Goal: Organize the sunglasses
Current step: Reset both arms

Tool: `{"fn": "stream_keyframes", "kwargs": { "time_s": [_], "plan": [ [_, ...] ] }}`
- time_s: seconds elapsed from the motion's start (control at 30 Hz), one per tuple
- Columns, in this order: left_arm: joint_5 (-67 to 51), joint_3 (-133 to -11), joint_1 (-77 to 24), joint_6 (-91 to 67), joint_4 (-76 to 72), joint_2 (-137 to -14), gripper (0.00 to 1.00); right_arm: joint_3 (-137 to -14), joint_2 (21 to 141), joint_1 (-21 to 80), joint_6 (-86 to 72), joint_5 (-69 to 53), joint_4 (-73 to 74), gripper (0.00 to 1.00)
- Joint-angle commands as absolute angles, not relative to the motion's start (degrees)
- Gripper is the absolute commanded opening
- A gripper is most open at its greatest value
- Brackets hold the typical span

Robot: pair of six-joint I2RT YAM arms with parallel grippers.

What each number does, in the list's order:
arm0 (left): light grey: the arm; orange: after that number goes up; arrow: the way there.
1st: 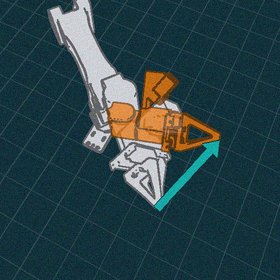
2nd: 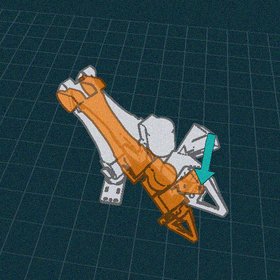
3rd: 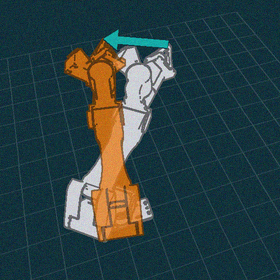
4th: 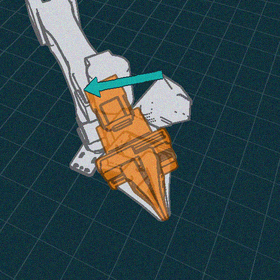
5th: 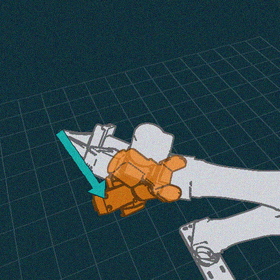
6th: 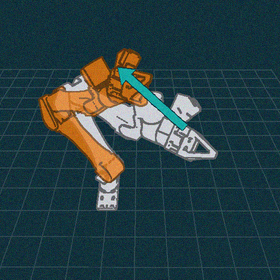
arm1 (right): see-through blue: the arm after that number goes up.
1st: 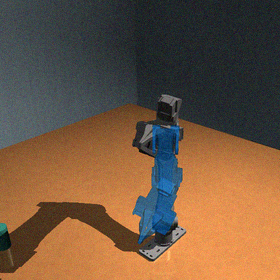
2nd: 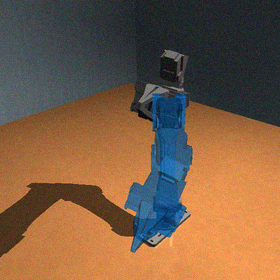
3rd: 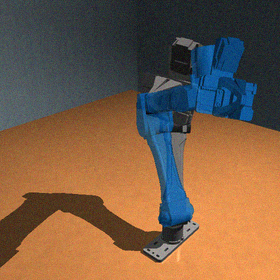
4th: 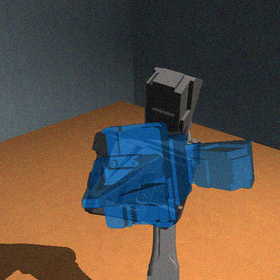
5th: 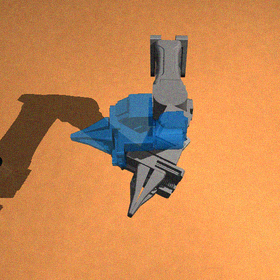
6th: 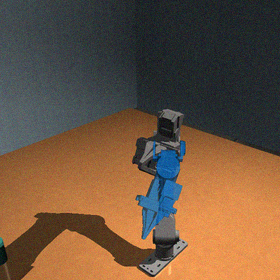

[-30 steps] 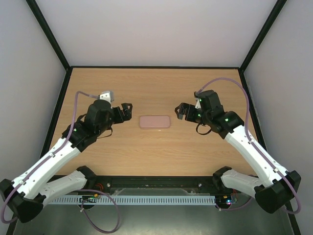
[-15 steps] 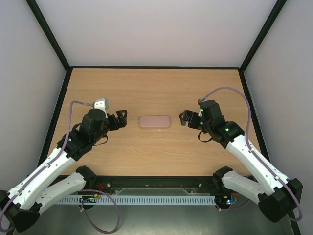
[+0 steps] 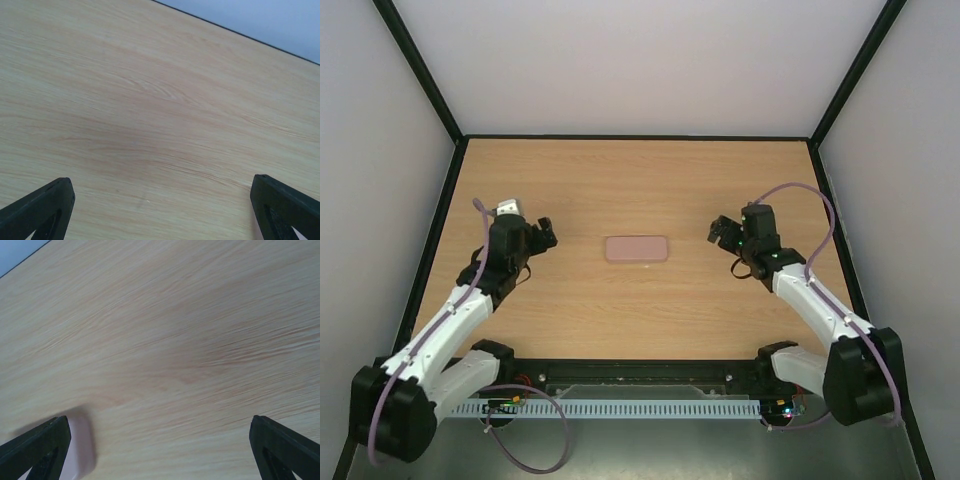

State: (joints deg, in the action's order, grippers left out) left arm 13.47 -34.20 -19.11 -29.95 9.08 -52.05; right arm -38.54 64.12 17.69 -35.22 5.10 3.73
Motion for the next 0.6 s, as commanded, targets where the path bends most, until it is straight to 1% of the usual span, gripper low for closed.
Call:
{"fn": "stream_keyframes", "kwargs": {
  "time_s": [0.0, 0.1, 0.23, 0.33, 0.47, 0.57],
  "plan": [
    [10.77, -31.54, -13.20, -23.53, -2.11, -56.20, 0.99, -35.65, 65.69, 10.49, -34.93, 7.54, -6.05, 0.99],
    [9.64, -29.72, -10.04, -19.52, -8.22, -58.71, 0.99, -33.10, 64.14, 5.07, -33.07, 7.29, -11.14, 0.99],
    [8.32, -27.08, -6.08, -15.42, -16.74, -60.76, 0.99, -30.48, 61.60, 1.42, -26.96, 13.20, -15.70, 0.99],
    [6.77, -25.31, -2.87, -13.26, -22.09, -62.65, 0.99, -29.13, 61.61, -1.02, -25.80, 16.47, -18.62, 0.99],
    [4.32, -24.46, 0.89, -12.98, -26.52, -66.75, 0.99, -26.23, 62.81, -1.76, -23.87, 19.14, -25.92, 0.98],
    [5.26, -23.33, 1.87, -12.13, -31.37, -69.75, 0.99, -24.45, 65.30, -1.76, -22.95, 21.12, -31.97, 0.99]
  ]
}}
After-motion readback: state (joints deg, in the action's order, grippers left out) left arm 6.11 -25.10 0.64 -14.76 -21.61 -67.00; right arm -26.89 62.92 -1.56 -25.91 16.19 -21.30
